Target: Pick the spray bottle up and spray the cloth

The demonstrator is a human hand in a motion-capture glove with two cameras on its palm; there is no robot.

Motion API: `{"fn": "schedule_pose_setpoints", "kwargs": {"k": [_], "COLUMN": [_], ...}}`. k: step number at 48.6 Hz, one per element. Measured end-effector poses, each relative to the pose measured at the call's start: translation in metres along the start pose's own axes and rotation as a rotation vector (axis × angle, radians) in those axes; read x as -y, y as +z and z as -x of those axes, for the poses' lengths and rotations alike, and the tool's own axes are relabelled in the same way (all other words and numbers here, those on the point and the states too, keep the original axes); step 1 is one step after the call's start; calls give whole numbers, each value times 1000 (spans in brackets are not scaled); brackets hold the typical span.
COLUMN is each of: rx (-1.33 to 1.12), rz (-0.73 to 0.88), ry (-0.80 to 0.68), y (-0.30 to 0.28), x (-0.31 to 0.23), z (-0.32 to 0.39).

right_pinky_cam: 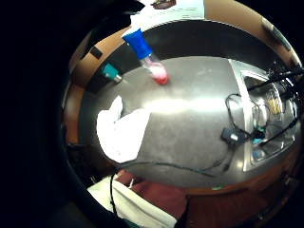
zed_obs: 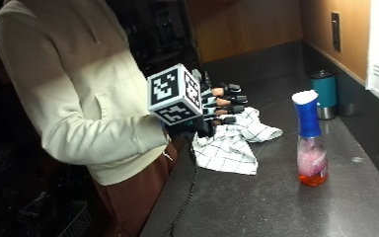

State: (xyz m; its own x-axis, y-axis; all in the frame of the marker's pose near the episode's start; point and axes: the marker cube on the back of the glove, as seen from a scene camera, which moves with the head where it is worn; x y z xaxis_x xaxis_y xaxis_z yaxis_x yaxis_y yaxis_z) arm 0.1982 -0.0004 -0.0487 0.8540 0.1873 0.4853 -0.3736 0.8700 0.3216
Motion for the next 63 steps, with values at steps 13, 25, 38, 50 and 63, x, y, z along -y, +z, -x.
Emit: {"fn": "schedule_pose_setpoints", "kwargs": {"k": [13, 25, 38, 50, 63], "rx": [214, 387, 456, 474, 528], "rz": [-88, -130, -114, -89, -118], "ry": [5, 63, 114, 123, 149], "y": [24, 55, 94, 116, 130], "x": [45, 95, 146, 166, 186], "z": [-2, -23, -43, -49, -49]}}
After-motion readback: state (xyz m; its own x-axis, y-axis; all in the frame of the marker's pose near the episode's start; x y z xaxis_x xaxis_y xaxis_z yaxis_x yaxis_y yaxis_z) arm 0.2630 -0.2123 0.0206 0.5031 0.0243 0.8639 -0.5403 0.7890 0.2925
